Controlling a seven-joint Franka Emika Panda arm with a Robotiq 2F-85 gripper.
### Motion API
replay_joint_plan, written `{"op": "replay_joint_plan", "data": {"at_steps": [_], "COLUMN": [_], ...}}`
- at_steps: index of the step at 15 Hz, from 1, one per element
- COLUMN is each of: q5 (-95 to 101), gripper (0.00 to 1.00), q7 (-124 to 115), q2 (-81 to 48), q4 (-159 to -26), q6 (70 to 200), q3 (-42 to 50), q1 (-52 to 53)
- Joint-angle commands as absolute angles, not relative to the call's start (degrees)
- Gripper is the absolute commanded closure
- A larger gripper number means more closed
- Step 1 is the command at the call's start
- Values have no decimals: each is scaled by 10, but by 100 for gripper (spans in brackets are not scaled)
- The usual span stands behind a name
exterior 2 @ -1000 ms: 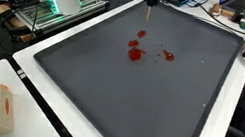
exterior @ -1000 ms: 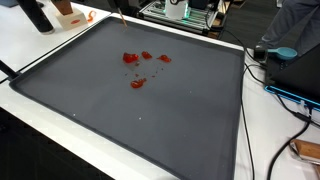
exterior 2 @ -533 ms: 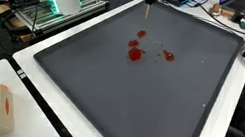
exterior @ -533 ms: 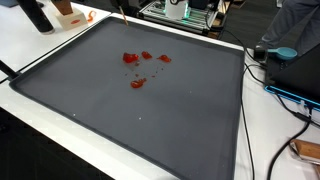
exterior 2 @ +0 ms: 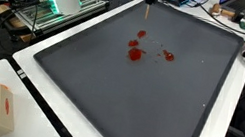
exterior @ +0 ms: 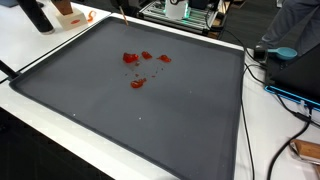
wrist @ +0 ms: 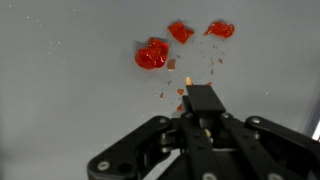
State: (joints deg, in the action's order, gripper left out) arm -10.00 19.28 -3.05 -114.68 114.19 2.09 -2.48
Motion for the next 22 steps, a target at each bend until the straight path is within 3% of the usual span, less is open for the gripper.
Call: {"op": "replay_joint_plan", "data": {"at_steps": [1,4,5,22], "q5": [-100,-100,-90,3], "gripper": [87,87,97,97], "q7": [192,193,182,205], "q2": [-31,-31,-35,-85], "q4": [-1146,-1146,-1146,-1198], "q6": [1141,1141,1144,1217], "q3": [20,20,19,3], "q1": [-26,-26,-25,-20]}}
